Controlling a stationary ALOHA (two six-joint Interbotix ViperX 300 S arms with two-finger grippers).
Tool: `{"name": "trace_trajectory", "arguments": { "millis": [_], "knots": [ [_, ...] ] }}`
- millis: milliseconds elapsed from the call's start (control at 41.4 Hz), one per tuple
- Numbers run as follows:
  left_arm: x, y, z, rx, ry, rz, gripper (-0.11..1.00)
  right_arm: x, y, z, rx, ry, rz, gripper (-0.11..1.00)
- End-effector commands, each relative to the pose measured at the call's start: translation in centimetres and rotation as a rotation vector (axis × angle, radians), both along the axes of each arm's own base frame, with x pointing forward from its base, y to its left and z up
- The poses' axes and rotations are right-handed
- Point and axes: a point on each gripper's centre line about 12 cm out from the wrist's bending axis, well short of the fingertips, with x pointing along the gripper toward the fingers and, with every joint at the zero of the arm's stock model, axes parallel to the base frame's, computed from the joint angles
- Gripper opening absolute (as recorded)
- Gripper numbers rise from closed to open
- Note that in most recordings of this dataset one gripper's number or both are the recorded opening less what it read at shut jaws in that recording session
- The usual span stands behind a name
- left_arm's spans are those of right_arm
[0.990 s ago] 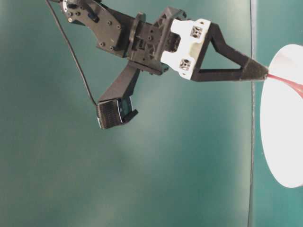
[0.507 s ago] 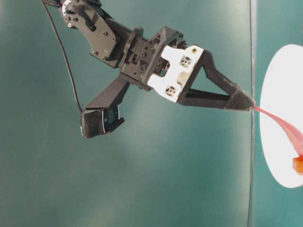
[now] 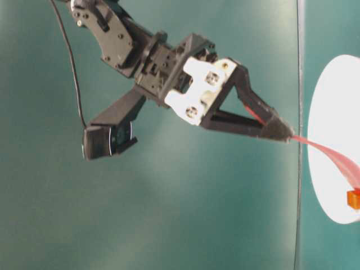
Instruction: Grip the spoon and scoop the red block from the bowl with right arm.
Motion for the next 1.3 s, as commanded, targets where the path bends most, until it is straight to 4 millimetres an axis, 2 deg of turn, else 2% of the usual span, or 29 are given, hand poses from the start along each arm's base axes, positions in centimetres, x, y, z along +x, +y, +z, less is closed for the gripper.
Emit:
{"name": "trace_trajectory", "arguments": {
  "millis": [0,459,869,1280],
  "knots": [
    [0.3,0.0,0.5,0.003,-0.014,0.001,0.0,-0.5,0.0,1.9,-0.001,-0.055,-0.007,0.24],
    [0.3,0.0,0.5,0.003,-0.014,0.001,0.0,-2.1,0.2,2.2,0.023,-0.095,-0.056,0.24],
    [0.3,0.0,0.5,0.003,-0.014,0.001,0.0,-3.7,0.4,5.2,0.014,-0.157,-0.048,0.24],
    [0.3,0.0,0.5,0.003,-0.015,0.001,0.0,-6.1,0.8,4.8,0.027,-0.089,-0.032,0.24]
  ]
}}
